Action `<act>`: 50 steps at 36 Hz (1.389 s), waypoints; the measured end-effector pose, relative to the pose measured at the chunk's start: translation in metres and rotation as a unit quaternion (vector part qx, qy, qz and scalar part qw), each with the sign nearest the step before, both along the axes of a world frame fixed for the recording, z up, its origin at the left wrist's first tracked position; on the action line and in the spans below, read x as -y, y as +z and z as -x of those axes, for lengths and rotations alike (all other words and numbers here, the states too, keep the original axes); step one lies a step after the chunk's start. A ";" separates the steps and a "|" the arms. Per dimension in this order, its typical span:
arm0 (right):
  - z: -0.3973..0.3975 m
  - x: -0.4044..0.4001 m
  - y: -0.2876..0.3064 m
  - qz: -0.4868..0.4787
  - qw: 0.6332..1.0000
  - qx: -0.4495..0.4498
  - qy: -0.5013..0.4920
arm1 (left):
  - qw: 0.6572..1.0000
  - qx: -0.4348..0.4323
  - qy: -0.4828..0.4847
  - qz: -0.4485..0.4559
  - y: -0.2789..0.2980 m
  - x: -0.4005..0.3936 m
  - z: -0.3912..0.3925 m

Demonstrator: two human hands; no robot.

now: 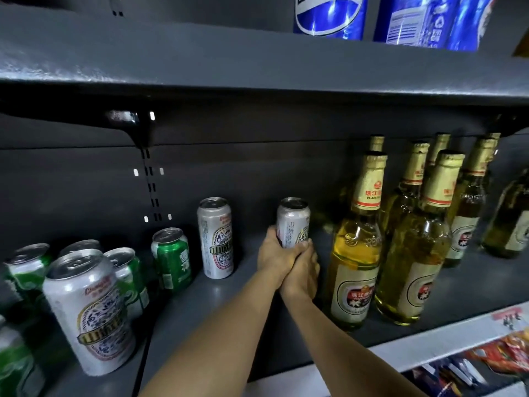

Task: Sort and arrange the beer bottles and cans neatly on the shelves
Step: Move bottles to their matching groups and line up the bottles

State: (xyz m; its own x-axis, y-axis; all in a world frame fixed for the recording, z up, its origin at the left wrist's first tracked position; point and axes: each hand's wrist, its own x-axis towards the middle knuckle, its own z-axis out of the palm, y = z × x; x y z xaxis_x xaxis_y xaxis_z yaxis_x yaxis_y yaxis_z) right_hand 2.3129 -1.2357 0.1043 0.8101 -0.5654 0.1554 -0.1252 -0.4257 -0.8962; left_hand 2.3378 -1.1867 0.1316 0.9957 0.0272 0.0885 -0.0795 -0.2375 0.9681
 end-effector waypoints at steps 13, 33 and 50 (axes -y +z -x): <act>0.059 -0.046 -0.007 0.085 0.982 0.043 0.166 | 0.981 0.044 0.177 -0.068 0.001 -0.060 0.080; 0.137 -0.020 0.001 0.189 0.969 0.145 0.059 | 0.965 0.040 0.243 -0.088 -0.007 -0.132 0.123; 0.153 0.071 0.001 0.139 0.973 0.183 -0.016 | 0.991 0.110 0.034 -0.062 0.039 0.053 0.148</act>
State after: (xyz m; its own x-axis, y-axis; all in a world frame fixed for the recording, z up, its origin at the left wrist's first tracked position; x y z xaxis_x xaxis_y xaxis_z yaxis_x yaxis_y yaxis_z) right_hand 2.1599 -1.3068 0.1049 0.6544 -0.4847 0.5804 0.1629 -0.6592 -0.7342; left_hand 2.1900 -1.2401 0.1703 0.9481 0.0689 0.3105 -0.2655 -0.3663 0.8918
